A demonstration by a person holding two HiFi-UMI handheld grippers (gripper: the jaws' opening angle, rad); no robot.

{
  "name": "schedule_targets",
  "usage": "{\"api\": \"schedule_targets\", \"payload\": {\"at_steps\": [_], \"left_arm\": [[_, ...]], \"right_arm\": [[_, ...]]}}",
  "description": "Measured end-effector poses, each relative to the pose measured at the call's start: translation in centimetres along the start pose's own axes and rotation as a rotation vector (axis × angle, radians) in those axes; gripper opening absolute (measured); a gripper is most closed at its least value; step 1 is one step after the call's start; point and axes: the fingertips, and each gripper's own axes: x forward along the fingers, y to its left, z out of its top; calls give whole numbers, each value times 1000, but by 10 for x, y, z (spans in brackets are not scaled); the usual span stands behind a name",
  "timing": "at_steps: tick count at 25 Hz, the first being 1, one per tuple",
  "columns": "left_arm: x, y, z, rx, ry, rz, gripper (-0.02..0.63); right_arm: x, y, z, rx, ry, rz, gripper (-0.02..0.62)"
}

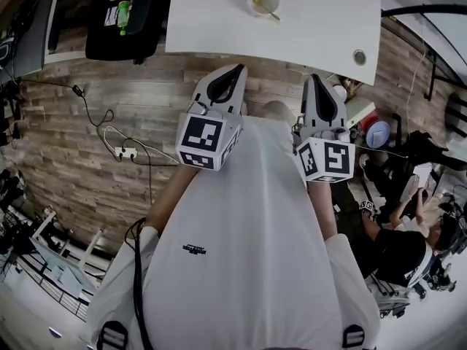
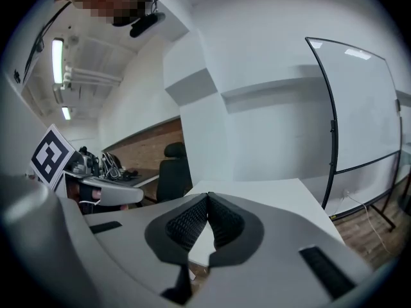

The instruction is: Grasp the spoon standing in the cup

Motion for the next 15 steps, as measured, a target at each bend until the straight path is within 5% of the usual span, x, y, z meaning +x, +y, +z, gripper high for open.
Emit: {"api": "schedule_targets", "payload": {"at_steps": [12, 15], "left_arm": [[6, 33, 5, -89, -6, 158, 9], [14, 40, 3, -110, -1, 202, 9]], "right_arm": [[62, 1, -9, -160, 127, 175, 6], [79, -2, -15, -200, 156, 221, 58]]}}
